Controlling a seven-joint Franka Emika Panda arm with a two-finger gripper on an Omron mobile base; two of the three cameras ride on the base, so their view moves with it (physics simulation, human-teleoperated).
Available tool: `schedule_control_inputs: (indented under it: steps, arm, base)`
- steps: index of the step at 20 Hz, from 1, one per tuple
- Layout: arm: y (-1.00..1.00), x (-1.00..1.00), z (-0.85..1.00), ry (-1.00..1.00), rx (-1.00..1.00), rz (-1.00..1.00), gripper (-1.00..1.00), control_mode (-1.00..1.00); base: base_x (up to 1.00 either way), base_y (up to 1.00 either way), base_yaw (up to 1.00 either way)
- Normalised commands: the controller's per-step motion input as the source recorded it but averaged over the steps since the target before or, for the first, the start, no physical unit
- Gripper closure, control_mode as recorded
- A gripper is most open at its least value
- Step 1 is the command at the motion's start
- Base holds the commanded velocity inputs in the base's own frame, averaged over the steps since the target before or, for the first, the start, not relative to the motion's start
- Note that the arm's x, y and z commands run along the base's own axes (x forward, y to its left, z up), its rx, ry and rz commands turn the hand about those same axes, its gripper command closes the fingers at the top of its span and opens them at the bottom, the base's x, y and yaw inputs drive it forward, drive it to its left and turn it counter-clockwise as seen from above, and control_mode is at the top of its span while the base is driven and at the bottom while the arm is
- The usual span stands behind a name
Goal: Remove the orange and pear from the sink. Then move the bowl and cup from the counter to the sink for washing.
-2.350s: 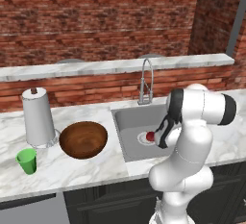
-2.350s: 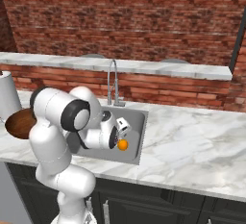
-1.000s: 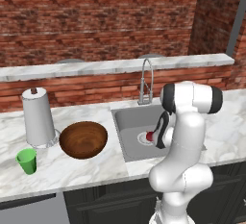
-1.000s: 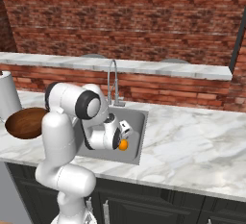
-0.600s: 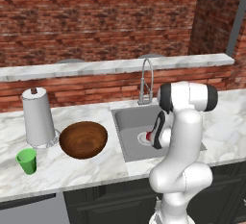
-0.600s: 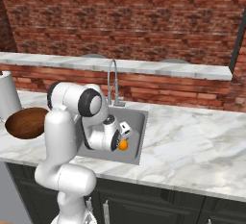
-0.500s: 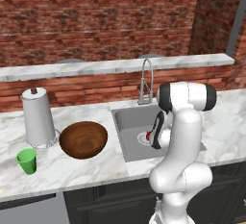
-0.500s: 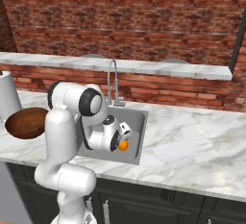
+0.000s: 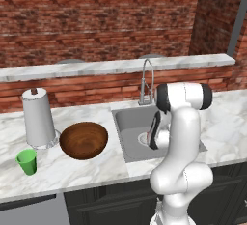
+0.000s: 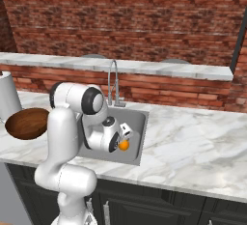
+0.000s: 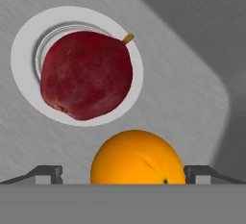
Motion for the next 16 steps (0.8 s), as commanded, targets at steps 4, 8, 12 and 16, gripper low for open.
schedule_control_inputs:
  steps: [4,8,12,16]
  arm:
    - [-0.11,0.1,-0.04,0.0,0.0,0.0,-1.0,-1.0]
    - [-0.11,0.04,-0.07,0.0,0.0,0.0,-1.0,-1.0]
    - [-0.17,0.0,-0.11,0.01,0.0,0.0,-1.0,-1.0]
    - [-0.17,0.0,-0.11,0.0,-0.01,0.0,-1.0,-1.0]
  base:
    - [0.0,0.0,0.0]
    - [0.0,0.0,0.0]
    - [0.0,0.0,0.0]
    - [0.0,0.0,0.0]
